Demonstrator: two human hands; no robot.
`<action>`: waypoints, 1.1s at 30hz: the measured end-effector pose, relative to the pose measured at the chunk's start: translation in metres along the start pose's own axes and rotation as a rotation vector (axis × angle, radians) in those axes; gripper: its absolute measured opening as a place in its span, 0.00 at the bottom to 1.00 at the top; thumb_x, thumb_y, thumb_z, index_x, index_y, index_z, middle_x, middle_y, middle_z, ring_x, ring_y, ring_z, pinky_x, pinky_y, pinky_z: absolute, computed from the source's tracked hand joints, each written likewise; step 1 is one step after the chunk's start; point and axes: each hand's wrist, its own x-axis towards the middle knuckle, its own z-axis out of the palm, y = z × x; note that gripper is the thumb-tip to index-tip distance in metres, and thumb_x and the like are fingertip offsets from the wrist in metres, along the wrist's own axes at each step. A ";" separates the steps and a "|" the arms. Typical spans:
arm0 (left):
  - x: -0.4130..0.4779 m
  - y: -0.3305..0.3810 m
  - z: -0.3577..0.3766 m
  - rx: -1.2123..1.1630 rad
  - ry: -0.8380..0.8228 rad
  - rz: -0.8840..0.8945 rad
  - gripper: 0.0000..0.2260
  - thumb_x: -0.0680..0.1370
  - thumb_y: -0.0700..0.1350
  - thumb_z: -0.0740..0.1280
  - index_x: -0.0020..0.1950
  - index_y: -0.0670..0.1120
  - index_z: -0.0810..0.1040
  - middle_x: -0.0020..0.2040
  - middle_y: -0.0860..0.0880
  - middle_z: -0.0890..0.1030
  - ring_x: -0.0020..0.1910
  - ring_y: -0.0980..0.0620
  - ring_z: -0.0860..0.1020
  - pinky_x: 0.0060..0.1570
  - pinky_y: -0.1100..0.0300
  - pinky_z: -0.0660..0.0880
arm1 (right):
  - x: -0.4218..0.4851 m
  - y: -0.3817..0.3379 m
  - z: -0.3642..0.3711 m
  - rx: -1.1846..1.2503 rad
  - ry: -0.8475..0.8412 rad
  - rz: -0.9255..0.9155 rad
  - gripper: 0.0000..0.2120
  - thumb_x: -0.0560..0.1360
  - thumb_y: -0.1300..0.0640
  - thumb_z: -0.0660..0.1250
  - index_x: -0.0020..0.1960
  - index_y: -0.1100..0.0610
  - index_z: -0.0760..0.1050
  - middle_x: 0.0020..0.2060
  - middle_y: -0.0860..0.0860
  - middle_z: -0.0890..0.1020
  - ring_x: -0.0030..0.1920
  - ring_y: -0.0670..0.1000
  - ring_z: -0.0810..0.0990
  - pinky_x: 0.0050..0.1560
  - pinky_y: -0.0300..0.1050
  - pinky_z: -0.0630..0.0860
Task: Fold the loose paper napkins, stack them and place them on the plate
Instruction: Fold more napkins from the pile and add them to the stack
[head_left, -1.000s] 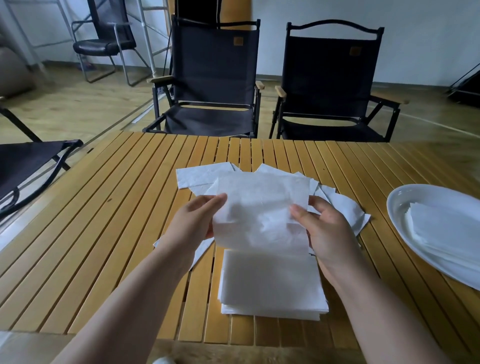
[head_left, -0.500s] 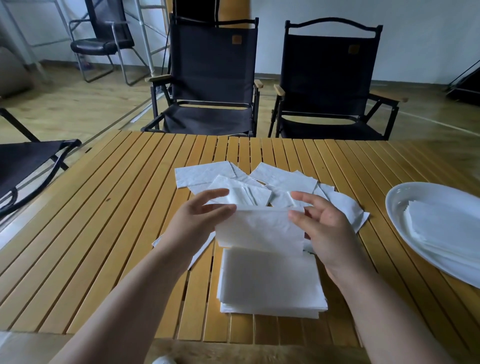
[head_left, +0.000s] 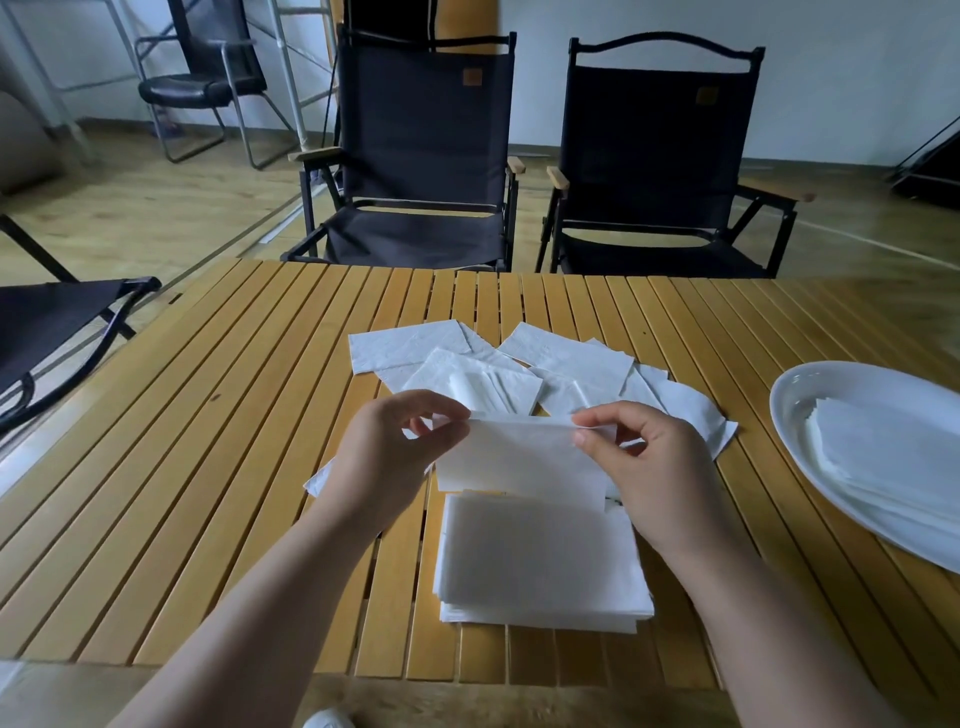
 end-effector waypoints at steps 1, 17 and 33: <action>0.000 0.000 0.000 -0.001 0.009 0.008 0.10 0.76 0.46 0.72 0.42 0.63 0.80 0.43 0.64 0.79 0.46 0.67 0.74 0.40 0.66 0.73 | 0.000 0.001 0.001 -0.026 0.023 -0.027 0.05 0.74 0.55 0.75 0.47 0.46 0.83 0.41 0.39 0.80 0.45 0.38 0.78 0.39 0.30 0.72; -0.004 0.014 0.001 -0.210 -0.011 0.093 0.05 0.77 0.39 0.70 0.46 0.49 0.82 0.40 0.57 0.85 0.43 0.62 0.83 0.42 0.70 0.77 | -0.005 -0.009 -0.014 -0.019 0.127 -0.137 0.02 0.77 0.56 0.71 0.48 0.49 0.80 0.43 0.36 0.82 0.48 0.37 0.80 0.42 0.26 0.74; -0.008 0.003 0.004 0.119 -0.503 -0.213 0.03 0.76 0.47 0.73 0.47 0.48 0.82 0.41 0.52 0.86 0.33 0.54 0.85 0.38 0.65 0.78 | -0.003 0.010 -0.032 -0.202 -0.413 0.440 0.08 0.71 0.48 0.77 0.41 0.52 0.81 0.35 0.47 0.83 0.37 0.48 0.80 0.43 0.46 0.75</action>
